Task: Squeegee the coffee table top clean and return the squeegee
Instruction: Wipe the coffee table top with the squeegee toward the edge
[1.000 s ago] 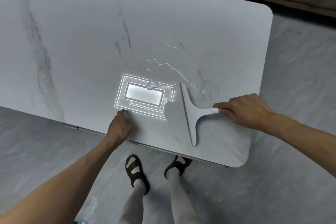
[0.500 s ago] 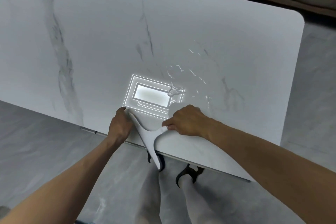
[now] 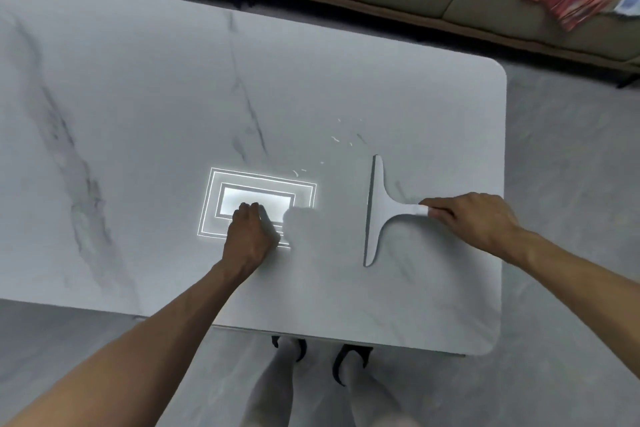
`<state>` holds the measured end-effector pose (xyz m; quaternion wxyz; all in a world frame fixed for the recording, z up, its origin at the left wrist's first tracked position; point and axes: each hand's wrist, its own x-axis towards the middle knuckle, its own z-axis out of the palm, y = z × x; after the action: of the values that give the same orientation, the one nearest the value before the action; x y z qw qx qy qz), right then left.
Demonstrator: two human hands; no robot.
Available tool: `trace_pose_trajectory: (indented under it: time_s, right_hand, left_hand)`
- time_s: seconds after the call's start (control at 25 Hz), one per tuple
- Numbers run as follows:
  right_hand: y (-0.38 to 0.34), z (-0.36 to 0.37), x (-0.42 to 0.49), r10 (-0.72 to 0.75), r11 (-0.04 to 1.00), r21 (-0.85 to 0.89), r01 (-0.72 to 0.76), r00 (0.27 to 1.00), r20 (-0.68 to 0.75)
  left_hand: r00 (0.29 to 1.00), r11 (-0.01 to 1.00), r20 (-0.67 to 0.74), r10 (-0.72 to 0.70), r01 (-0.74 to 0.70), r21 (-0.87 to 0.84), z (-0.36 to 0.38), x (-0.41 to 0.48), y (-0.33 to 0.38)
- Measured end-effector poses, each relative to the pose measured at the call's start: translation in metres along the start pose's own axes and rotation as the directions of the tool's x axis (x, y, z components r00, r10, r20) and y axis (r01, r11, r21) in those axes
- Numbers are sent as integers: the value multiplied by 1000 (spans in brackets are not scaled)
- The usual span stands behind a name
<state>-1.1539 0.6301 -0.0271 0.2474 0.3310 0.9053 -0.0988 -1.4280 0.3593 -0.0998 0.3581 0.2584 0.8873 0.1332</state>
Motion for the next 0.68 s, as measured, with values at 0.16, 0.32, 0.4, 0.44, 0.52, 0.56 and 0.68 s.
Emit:
trace_pose_trajectory:
  time_s: [0.16,0.32,0.4,0.44,0.52,0.56,0.68]
  right_hand:
    - [-15,-39,24,12,992,122,-4,998,-69]
    - [-71,-83,129,78,890,455,-17,990,-116]
    - [-102,-95,188,131,823,566,-46,985,-111]
    - [-116,-98,212,152,792,607,-64,984,-95]
    - [-138,-92,236,143,787,612,-79,988,-57]
    - [-145,-84,237,103,816,576,-50,993,-61]
    - [-140,-55,204,-63,888,450,99,994,-94]
  left_hand:
    - [1000,990,8,-21,20,137,-2,25,11]
    - [991,976,25,-128,121,180,7,39,13]
    - [986,987,42,-161,161,3,7,48,15]
    - [979,980,87,-186,191,-54,6,53,18]
    - [970,978,127,-206,200,60,5,56,17]
    - [975,975,103,-197,183,128,4,57,17]
    - [975,969,121,-188,164,185,-8,49,29]
